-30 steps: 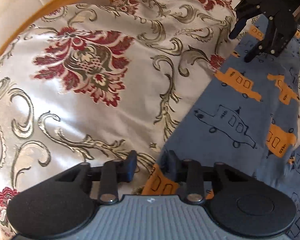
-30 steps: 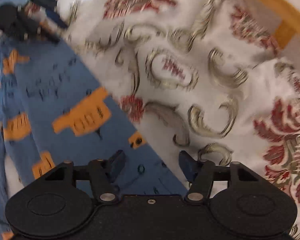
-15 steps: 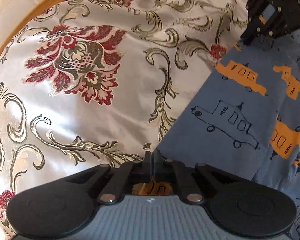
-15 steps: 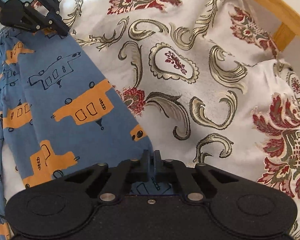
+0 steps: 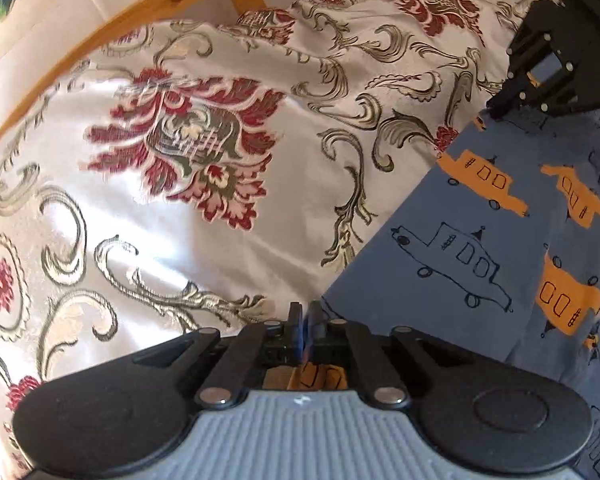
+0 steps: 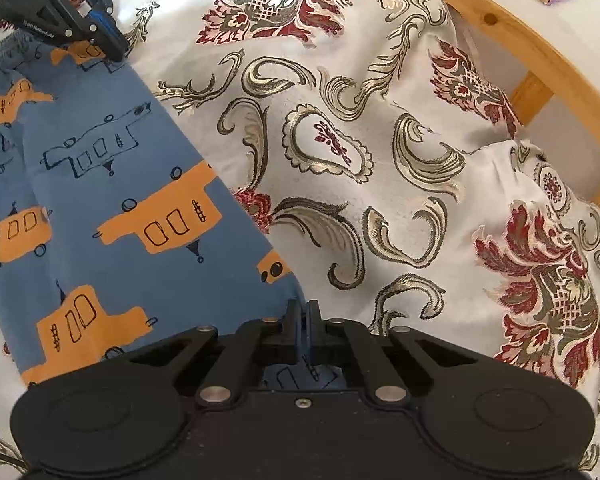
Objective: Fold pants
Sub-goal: 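Close left gripper on one hem while right gripper grips the other hem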
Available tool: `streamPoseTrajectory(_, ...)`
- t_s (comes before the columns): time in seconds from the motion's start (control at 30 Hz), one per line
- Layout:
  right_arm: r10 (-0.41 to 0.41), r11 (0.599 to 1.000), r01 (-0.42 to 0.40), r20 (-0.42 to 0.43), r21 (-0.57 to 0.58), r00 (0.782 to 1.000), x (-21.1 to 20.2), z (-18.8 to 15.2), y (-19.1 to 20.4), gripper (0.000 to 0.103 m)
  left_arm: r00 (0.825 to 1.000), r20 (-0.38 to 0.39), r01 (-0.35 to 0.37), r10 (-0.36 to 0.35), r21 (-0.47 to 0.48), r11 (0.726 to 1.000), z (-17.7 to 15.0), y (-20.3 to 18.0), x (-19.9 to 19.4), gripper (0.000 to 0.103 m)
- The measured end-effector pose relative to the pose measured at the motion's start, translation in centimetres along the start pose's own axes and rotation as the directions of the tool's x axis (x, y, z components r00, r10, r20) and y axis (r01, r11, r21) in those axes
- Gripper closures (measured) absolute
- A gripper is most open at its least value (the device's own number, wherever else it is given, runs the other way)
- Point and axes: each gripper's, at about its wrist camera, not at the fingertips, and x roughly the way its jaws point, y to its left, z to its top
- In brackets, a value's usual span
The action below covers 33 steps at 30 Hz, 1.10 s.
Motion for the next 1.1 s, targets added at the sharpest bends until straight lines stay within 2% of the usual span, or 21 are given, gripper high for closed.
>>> streamPoseTrajectory(0.07,-0.005,1.0,0.005,0.002,0.004,1.0,0.0,0.0,0.0,0.103,0.998,-0.027,0.055,-0.055,0.006,0.998,-0.1,0.6,0.3,0.063)
streamPoseTrajectory(0.1,-0.005,1.0,0.005,0.002,0.006,1.0,0.1,0.0,0.0,0.103,0.998,-0.02,0.057,-0.056,0.024,0.998,-0.3,0.7,0.4,0.05)
streamPoseTrajectory(0.2,-0.008,1.0,0.008,-0.005,0.0,1.0,0.1,-0.1,0.3,0.103,0.993,-0.023,0.116,-0.115,0.068,0.991,-0.7,1.0,0.3,0.041)
streamPoseTrajectory(0.43,-0.009,1.0,0.009,-0.009,0.002,1.0,0.1,0.1,0.1,0.102,0.97,-0.07,0.238,-0.234,0.055,0.97,-0.5,1.2,0.1,0.04)
streamPoseTrajectory(0.47,-0.01,1.0,0.01,-0.011,0.002,1.0,0.1,0.1,0.2,0.102,0.971,-0.081,0.228,-0.223,0.059,0.972,-0.6,1.0,0.2,0.04)
streamPoseTrajectory(0.5,-0.012,1.0,0.012,-0.013,0.003,1.0,0.1,0.1,0.3,0.102,0.978,-0.093,0.191,-0.185,0.068,0.979,-0.7,0.7,0.5,0.056)
streamPoseTrajectory(0.53,-0.014,1.0,0.014,-0.014,0.003,1.0,0.1,0.1,0.3,0.102,0.987,-0.1,0.136,-0.128,0.08,0.988,-0.8,0.3,0.7,0.079)
streamPoseTrajectory(0.57,-0.015,1.0,0.015,-0.016,0.003,1.0,0.2,0.1,0.4,0.102,0.99,-0.106,0.104,-0.094,0.093,0.99,-0.8,0.0,0.8,0.082)
streamPoseTrajectory(0.63,-0.024,1.0,0.024,-0.017,-0.001,1.0,0.2,0.0,0.6,0.103,0.988,-0.115,0.11,-0.1,0.081,0.991,-0.8,-0.3,0.6,0.101)
streamPoseTrajectory(0.7,-0.042,0.999,0.042,-0.005,0.004,0.999,0.0,0.1,0.8,0.103,0.99,-0.105,0.099,-0.092,0.061,0.993,-1.0,-0.6,0.3,0.102)
streamPoseTrajectory(0.77,-0.073,0.997,0.073,0.014,0.005,0.997,-0.2,0.1,0.9,0.103,0.995,-0.084,0.051,-0.046,0.055,0.997,-1.2,-1.3,-0.1,0.103)
streamPoseTrajectory(0.87,-0.124,0.992,0.124,0.048,0.012,0.991,-0.6,0.4,0.9,0.103,0.996,-0.046,-0.076,0.08,0.087,0.993,-1.4,-3.1,-0.4,0.103)
streamPoseTrajectory(1.0,-0.173,0.984,0.17,0.069,0.044,0.983,-0.8,1.1,0.4,0.103,0.97,0.017,-0.242,0.242,0.108,0.964,-0.7,-3.9,-1.3,0.103)
streamPoseTrajectory(1.1,-0.172,0.984,0.17,0.041,0.045,0.984,0.4,1.4,0.6,0.103,0.944,0.003,-0.328,0.33,0.118,0.937,-0.2,-3.5,-0.4,0.103)
